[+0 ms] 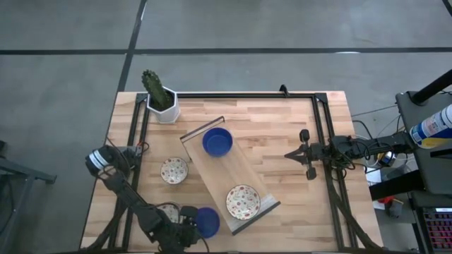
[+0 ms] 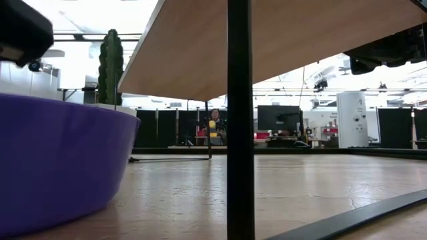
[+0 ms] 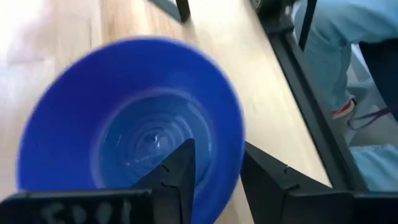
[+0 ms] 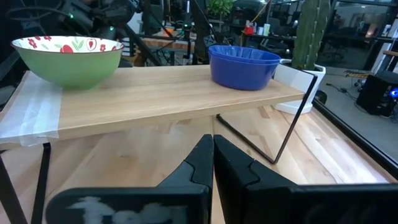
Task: Pick & Place Mini bowls
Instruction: Stack the violet bowl on the violet bowls on the shelf
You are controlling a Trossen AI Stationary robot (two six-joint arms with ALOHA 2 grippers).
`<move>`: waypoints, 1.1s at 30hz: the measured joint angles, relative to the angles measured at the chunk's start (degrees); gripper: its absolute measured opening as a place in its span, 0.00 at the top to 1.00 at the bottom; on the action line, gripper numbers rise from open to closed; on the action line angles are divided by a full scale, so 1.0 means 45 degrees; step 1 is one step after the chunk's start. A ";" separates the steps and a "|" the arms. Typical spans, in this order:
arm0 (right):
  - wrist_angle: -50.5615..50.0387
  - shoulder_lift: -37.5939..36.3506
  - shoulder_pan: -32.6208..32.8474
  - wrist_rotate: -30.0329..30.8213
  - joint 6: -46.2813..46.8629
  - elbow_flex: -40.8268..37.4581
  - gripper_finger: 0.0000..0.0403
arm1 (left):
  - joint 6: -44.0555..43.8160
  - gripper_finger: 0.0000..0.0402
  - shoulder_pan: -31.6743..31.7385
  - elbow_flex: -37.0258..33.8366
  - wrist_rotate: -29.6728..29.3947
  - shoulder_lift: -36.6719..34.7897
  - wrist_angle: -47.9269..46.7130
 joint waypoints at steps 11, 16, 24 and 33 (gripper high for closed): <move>0.0000 0.0000 -0.0001 0.0000 0.0000 0.0000 0.98 | -0.0250 0.98 0.0019 0.0129 0.0433 -0.0199 -0.0328; 0.0000 0.0000 -0.0002 0.0000 0.0000 0.0000 0.98 | -0.0370 0.99 0.0019 0.0646 0.0492 -0.0218 -0.1028; 0.0000 0.0000 0.0000 0.0000 0.0000 0.0000 0.98 | -0.0662 1.00 -0.0188 0.2981 0.1000 -0.0218 -0.4482; 0.0000 0.0000 0.0000 0.0000 0.0000 0.0000 0.98 | -0.1858 1.00 -0.0488 0.5733 0.0823 -0.0218 -0.9645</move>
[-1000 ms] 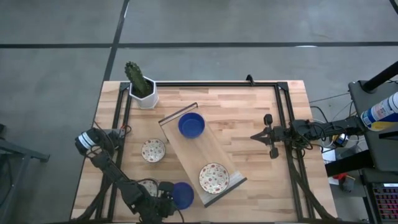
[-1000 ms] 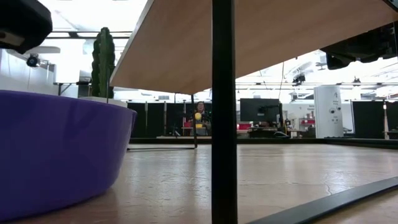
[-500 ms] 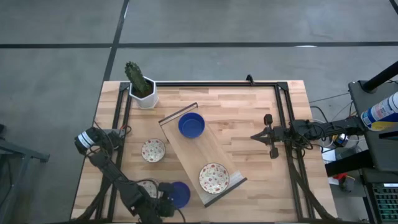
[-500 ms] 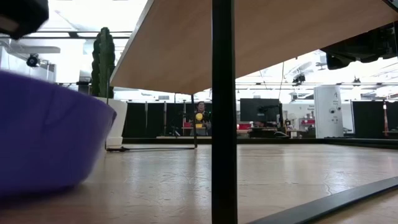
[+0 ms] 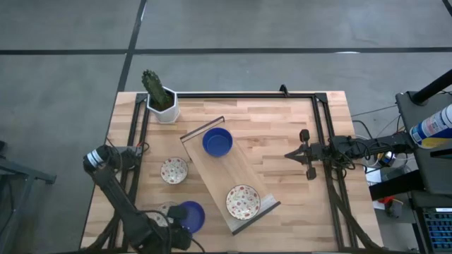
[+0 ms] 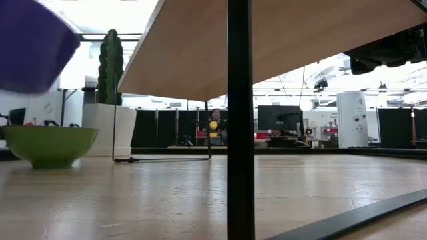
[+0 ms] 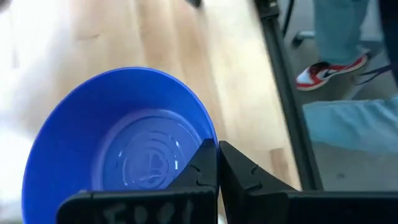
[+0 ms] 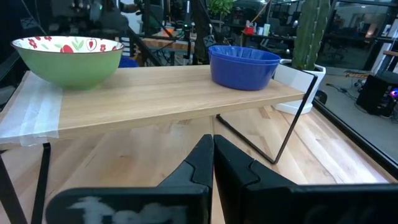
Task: Pick & Place Mini bowls
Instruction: Stack the violet bowl on the violet bowls on the shelf
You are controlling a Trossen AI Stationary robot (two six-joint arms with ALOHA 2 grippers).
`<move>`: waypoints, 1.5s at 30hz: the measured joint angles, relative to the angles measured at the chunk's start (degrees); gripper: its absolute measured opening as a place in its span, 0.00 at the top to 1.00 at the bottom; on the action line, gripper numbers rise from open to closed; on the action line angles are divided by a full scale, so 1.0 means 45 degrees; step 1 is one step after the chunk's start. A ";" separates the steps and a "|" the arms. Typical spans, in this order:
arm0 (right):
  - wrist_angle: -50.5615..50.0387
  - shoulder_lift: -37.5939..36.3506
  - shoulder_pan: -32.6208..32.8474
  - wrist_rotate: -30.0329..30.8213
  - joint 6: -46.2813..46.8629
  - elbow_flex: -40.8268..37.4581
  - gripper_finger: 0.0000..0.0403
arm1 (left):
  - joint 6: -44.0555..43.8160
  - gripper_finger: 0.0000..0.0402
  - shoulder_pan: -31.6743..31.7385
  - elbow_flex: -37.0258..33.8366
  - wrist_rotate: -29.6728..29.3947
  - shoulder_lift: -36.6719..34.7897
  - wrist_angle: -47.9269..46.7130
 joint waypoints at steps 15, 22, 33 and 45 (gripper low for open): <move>0.0000 0.0000 0.0000 0.0000 0.0000 0.0000 0.98 | -0.0646 1.00 0.0467 0.4718 -0.3124 -0.0024 -0.6994; 0.0000 0.0000 0.0000 0.0001 0.0000 0.0000 0.98 | 0.1642 1.00 0.2104 0.6620 -0.3946 -0.0029 -0.7631; 0.0000 0.0000 0.0000 0.0000 0.0000 0.0000 0.98 | 0.5189 1.00 0.5827 0.7241 -0.3860 -0.0029 -0.6881; 0.0000 0.0000 -0.0003 0.0000 0.0000 0.0000 0.98 | 0.7246 1.00 0.9079 0.6907 -0.0763 -0.0352 -0.4208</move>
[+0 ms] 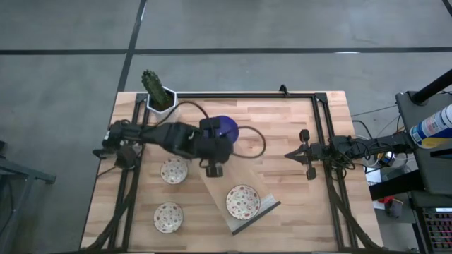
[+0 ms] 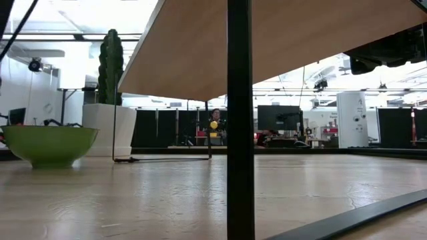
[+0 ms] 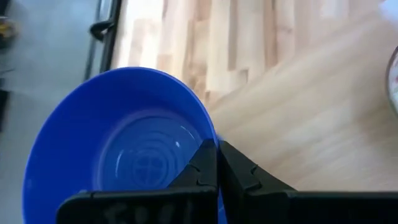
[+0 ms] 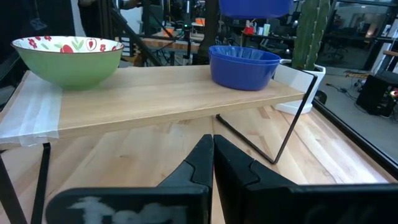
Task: Pick & Place Mini bowls
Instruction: Stack the violet bowl on the violet bowls on the shelf
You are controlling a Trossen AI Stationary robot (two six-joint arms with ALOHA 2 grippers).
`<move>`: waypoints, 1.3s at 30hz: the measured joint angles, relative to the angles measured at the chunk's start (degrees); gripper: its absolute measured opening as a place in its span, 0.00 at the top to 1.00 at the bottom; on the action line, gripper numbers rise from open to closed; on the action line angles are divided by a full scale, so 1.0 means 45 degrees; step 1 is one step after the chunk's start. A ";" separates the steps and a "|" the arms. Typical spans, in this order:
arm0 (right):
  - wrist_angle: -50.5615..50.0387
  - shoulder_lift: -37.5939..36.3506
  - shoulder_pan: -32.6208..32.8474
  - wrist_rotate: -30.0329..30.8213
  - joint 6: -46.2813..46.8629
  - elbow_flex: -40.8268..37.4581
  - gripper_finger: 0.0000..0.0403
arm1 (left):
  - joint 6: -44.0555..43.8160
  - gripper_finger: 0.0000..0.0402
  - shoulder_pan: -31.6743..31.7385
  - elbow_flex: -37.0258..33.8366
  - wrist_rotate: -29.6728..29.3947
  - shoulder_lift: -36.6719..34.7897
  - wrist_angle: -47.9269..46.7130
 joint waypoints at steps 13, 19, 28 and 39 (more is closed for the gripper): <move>-0.0004 0.0000 0.0003 0.0005 0.0000 0.0000 0.98 | -0.0475 1.00 0.0378 -0.6842 0.1465 -0.4696 0.5043; -0.0003 -0.0003 0.0001 0.0005 0.0000 0.0003 0.98 | -0.0569 1.00 0.0986 -1.0020 0.2010 -0.6669 0.7568; -0.0002 0.0000 0.0001 0.0005 0.0000 0.0005 0.98 | -0.0067 1.00 0.1006 -1.0999 0.2154 -0.6513 0.8488; 0.0000 -0.0003 0.0003 0.0005 0.0000 0.0005 0.98 | 0.0715 1.00 0.0935 -0.9020 0.2088 -0.5786 0.7523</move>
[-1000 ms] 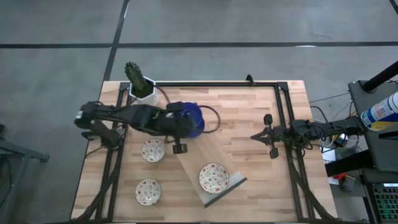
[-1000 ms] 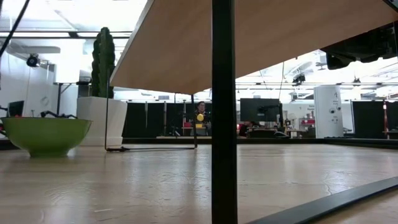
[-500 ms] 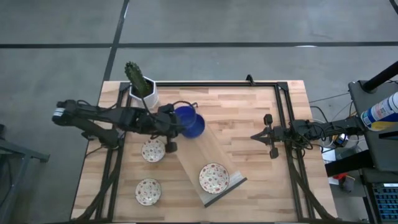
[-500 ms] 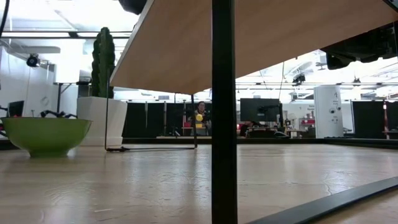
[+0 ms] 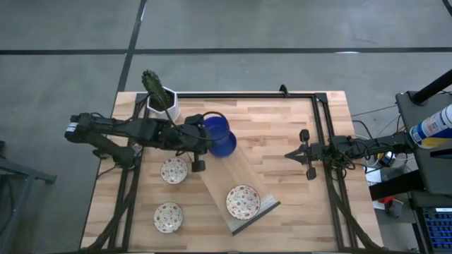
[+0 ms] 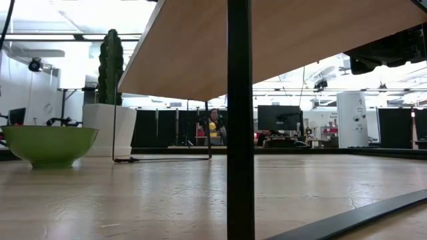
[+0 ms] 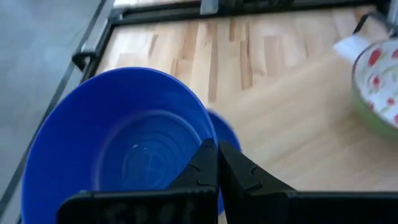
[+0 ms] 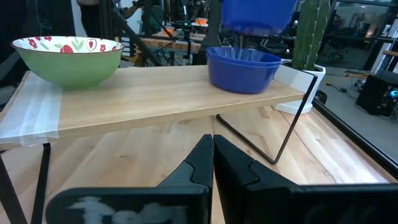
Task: Pick & Place Mini bowls
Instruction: Stack the violet bowl on the violet bowls on the shelf
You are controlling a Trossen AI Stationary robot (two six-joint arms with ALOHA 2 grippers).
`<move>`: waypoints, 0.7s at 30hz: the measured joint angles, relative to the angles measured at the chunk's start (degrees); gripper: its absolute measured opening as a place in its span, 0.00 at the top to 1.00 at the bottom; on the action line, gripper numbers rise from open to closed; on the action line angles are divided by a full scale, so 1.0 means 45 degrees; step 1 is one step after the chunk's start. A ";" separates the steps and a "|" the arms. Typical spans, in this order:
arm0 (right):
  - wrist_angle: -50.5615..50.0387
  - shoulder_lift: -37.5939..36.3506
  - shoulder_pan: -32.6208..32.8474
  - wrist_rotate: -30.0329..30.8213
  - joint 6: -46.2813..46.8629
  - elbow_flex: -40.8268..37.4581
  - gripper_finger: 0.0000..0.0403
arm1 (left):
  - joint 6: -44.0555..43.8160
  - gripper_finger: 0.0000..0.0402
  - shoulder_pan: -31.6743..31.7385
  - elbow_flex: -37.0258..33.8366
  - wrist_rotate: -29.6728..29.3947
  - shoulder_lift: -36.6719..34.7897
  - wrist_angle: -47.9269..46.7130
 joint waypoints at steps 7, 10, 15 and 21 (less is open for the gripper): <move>-0.0007 0.0003 -0.0002 -0.0002 -0.0002 0.0000 0.98 | 0.0579 1.00 0.0162 0.0018 0.0406 0.1208 0.0702; -0.0021 0.0008 0.0000 0.0000 0.0000 0.0000 0.98 | 0.0586 1.00 0.0173 0.0030 0.0096 0.1882 0.0204; -0.0024 0.0008 0.0000 0.0000 0.0000 0.0000 0.98 | 0.0460 1.00 0.0168 0.0042 0.0009 0.2193 -0.0185; -0.0027 0.0008 0.0000 -0.0001 0.0000 0.0000 0.98 | -0.0142 1.00 0.0134 0.0039 0.0132 0.1766 -0.0534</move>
